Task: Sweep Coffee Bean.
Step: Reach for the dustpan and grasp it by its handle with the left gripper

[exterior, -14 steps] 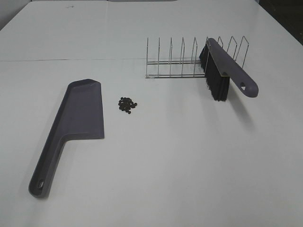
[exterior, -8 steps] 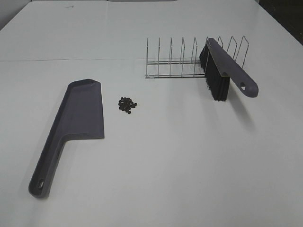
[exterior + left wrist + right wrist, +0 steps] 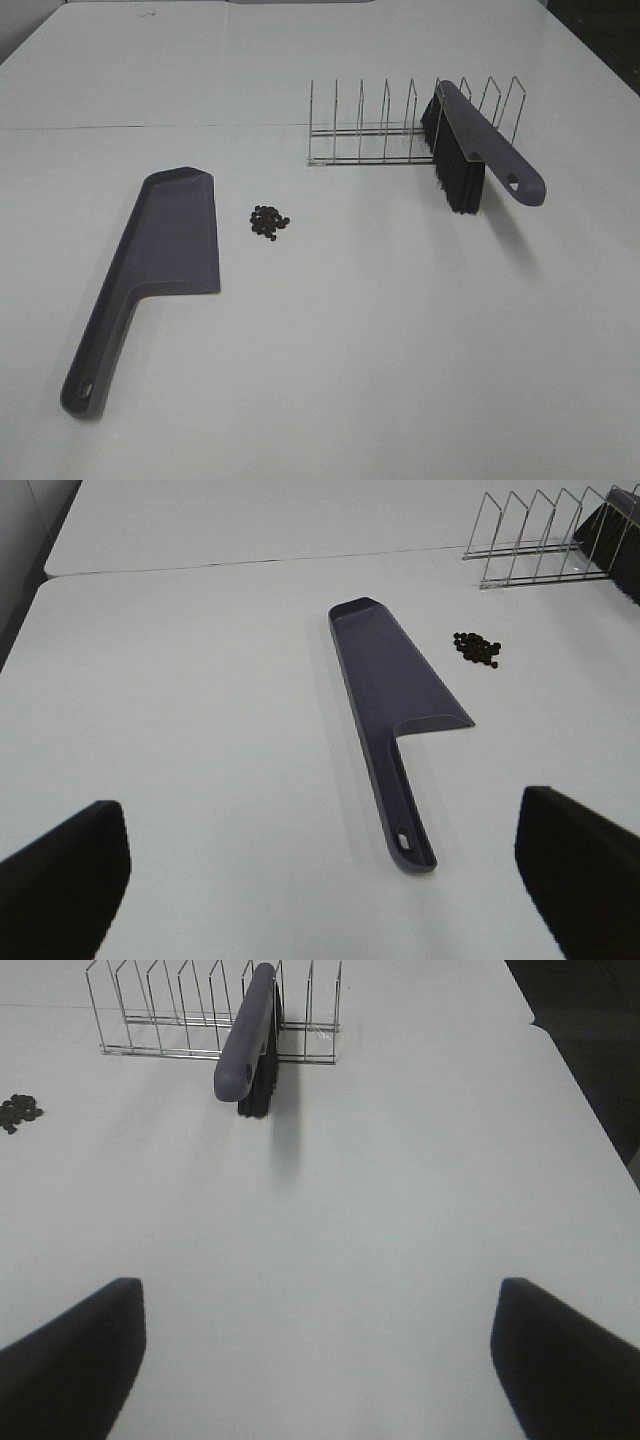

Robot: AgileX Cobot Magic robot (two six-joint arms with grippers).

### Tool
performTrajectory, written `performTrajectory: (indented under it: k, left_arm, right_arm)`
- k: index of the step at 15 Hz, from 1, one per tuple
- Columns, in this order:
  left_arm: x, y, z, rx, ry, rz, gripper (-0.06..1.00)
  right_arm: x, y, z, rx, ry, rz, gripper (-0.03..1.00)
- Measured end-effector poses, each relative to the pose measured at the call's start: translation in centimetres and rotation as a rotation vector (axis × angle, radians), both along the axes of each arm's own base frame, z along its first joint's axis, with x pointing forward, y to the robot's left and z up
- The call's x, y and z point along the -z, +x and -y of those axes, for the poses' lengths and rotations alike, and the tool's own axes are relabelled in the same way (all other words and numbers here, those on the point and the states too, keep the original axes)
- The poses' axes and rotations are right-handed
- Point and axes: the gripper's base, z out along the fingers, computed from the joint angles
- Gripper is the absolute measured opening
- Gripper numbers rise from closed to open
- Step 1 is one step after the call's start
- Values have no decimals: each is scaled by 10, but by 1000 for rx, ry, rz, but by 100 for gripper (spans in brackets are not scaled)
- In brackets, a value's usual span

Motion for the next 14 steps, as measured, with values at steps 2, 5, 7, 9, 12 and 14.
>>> performTrajectory:
  k: [2,5,7,9,12,14]
  left_arm:
    - [0,0,0,0,0,0,99]
    - [0,0,0,0,0,0,99]
    - [0,0,0,0,0,0,99]
    - [0,0,0,0,0,0,99]
    - [0,0,0,0,0,0,99]
    - [0,0,0,0,0,0,99]
  right_arm:
    - [0,0,0,0,0,0,83]
    - [0,0,0,0,0,0,83]
    - [0,0,0,0,0,0,83]
    - [0,0,0,0,0,0,83]
    - [0,0,0,0,0,0,83]
    - [0,0,0,0,0,0,83]
